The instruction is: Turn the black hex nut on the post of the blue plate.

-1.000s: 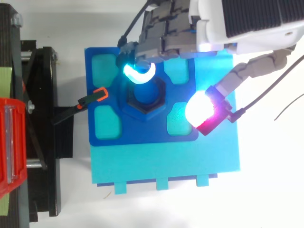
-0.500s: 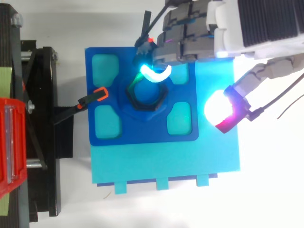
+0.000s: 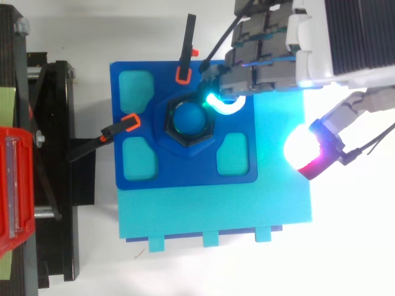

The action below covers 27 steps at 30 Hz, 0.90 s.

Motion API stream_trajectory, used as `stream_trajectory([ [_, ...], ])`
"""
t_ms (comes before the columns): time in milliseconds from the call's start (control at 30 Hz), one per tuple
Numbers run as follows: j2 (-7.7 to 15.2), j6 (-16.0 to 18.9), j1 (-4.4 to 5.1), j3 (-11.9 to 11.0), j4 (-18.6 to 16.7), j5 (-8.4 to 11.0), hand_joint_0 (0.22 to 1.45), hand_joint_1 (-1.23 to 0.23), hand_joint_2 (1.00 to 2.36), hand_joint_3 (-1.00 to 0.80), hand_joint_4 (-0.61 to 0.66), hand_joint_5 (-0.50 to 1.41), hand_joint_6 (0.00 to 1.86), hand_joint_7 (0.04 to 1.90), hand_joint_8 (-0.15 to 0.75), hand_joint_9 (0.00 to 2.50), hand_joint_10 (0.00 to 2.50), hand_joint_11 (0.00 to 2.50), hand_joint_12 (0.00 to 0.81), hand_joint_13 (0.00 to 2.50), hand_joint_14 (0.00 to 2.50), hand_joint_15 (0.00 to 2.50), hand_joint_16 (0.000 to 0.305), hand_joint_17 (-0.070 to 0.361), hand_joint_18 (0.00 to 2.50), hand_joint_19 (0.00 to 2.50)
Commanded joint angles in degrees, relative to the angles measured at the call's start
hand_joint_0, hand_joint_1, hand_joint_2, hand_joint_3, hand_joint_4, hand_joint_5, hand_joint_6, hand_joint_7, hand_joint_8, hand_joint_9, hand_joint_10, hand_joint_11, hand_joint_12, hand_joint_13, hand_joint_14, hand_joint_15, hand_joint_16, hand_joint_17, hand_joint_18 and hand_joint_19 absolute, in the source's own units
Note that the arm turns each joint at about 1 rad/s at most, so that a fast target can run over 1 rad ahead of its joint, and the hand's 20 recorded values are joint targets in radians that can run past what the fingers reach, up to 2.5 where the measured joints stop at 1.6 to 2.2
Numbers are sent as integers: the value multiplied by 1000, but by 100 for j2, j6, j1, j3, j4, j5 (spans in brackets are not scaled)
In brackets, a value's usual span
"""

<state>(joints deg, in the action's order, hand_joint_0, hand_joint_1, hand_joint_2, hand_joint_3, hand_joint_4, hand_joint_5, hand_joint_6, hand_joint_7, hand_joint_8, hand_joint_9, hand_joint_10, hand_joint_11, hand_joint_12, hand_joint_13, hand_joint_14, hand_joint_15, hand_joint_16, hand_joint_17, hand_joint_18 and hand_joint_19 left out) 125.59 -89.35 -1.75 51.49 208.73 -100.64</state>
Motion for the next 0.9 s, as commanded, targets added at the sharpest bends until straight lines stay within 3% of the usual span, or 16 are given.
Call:
stream_trajectory([
  [0, -88, 14, 61, 1, 45, 115, 484, -500, 1000, -500, 158, -193, 503, 924, 194, 524, 12, 261, 319, 646, 15, 337, 39, 87, 308, 372],
  [67, -193, 129, 131, -25, 36, 334, 484, -500, 1000, -500, 160, -193, 503, 921, 193, 525, 10, 259, 316, 646, 15, 338, 39, 87, 308, 368],
  [267, -193, 717, 210, -491, 36, 536, 484, -501, 1000, -500, 161, -193, 503, 921, 194, 528, 10, 259, 318, 647, 14, 337, 39, 87, 308, 373],
  [433, -114, 1113, 298, -500, -237, 633, 482, -504, 1000, -500, 158, -193, 503, 920, 195, 530, 10, 260, 318, 645, 14, 344, 39, 87, 308, 364],
  [533, 150, 1174, 333, -500, -659, 598, 481, -504, 1000, -500, 158, -194, 503, 915, 192, 528, 10, 259, 319, 645, 14, 343, 39, 87, 306, 367],
  [600, 238, 1227, 333, -500, -755, 580, 481, -504, 1000, -500, 157, -194, 503, 906, 194, 528, 10, 259, 320, 642, 14, 341, 39, 87, 305, 371],
  [733, 457, 1570, 369, -464, -1300, 378, 479, -504, 1000, -500, 157, -197, 503, 876, 191, 527, 10, 250, 321, 631, 14, 345, 39, 87, 302, 374],
  [867, 519, 1596, 369, -280, -1371, 334, 477, -505, 1000, -500, 147, -201, 503, 828, 191, 521, 10, 243, 321, 622, 13, 332, 39, 87, 295, 375],
])
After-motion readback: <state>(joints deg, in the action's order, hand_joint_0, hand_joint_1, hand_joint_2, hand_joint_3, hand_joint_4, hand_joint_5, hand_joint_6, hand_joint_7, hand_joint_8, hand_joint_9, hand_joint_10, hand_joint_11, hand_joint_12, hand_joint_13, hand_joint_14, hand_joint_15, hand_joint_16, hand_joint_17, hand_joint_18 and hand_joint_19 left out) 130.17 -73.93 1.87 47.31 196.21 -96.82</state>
